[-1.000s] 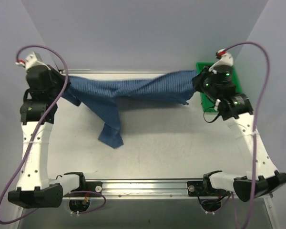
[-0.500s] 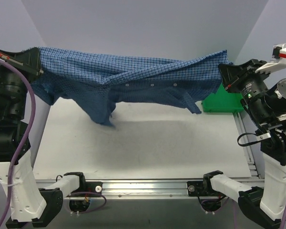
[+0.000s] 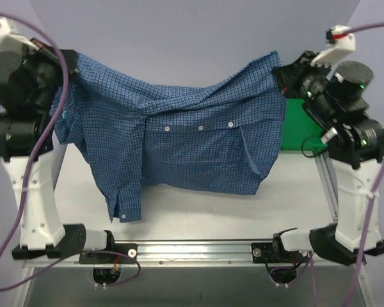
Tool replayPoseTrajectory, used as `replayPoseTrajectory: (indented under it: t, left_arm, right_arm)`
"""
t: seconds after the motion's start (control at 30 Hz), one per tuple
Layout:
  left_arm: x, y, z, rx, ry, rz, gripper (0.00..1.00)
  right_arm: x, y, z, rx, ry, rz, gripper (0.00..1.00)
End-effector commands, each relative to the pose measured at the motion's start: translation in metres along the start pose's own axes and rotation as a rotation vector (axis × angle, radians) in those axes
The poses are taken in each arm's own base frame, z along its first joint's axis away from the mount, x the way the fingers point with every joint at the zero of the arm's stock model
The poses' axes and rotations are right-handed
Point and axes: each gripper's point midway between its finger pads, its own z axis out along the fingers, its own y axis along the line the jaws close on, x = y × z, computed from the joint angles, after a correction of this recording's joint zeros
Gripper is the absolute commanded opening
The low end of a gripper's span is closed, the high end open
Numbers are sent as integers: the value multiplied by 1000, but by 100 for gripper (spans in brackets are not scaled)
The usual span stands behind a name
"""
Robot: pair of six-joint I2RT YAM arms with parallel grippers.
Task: Fold and stack the long sleeve shirts
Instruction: Fold the shirt
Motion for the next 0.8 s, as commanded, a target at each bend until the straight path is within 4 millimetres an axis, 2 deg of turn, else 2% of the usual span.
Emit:
replayPoseTrajectory:
  t: [0.0, 0.03, 0.07, 0.1, 0.13, 0.23, 0.27, 0.3, 0.33, 0.37, 0.4, 0.43, 0.47, 0.5, 0.53, 0.57, 0.6, 0.63, 0.67, 0.7, 0.77]
  left_arm:
    - [25, 6, 62, 17, 82, -11, 0]
    - [26, 4, 72, 27, 86, -17, 0]
    - [20, 2, 92, 53, 79, -40, 0]
    - [2, -11, 83, 92, 40, -55, 0]
    - [18, 0, 112, 81, 78, -80, 0]
    - [1, -16, 132, 199, 46, -177, 0]
    - [-5, -23, 131, 239, 42, -233, 0]
    - [-14, -34, 124, 304, 35, -239, 0]
    - [-30, -48, 116, 365, -11, -230, 0]
    - [-37, -58, 107, 406, -24, -217, 0]
    - [-51, -72, 88, 449, -55, -194, 0]
    - [-60, -81, 76, 485, -81, -171, 0]
    - [-53, -81, 74, 496, -58, -157, 0]
    - [-63, -92, 50, 531, -80, -135, 0]
    - [-69, -98, 40, 561, -105, -119, 0]
    - [-52, -86, 48, 537, -60, -130, 0]
    - [-60, -94, 26, 552, -84, -115, 0]
    - [-52, -87, 26, 530, -71, -104, 0]
    - [-45, -79, 27, 497, -59, -108, 0]
    - [-21, -60, 30, 442, -4, -123, 0]
    - [11, -35, 36, 365, 57, -153, 0]
  right_arm:
    - [-5, -1, 42, -18, 1, -49, 0]
    - [2, -6, 65, 0, 27, -55, 0]
    - [-20, -6, 64, 6, -30, -75, 0]
    - [-26, -9, 70, 19, -46, -75, 0]
    - [-22, -17, 89, 42, -36, -88, 0]
    - [-54, -27, 92, 93, -142, -88, 0]
    - [-61, -26, 90, 89, -169, -87, 0]
    - [-79, -21, 83, 73, -239, -91, 0]
    - [-84, -18, 71, 65, -266, -96, 0]
    - [-90, -16, 63, 56, -296, -101, 0]
    - [-106, -9, 54, 32, -375, -109, 0]
    - [-102, -10, 37, 29, -397, -115, 0]
    - [-115, -7, 25, 19, -472, -121, 0]
    - [-113, -8, 17, 23, -486, -121, 0]
    - [-125, -3, -9, 13, -547, -120, 0]
    - [-111, -7, -5, 18, -522, -122, 0]
    - [-112, -5, -20, 8, -536, -125, 0]
    - [-103, -5, -20, -2, -514, -126, 0]
    - [-82, -11, -12, 7, -456, -124, 0]
    - [-71, -11, -15, -2, -437, -115, 0]
    - [-40, -14, -8, -25, -362, -97, 0]
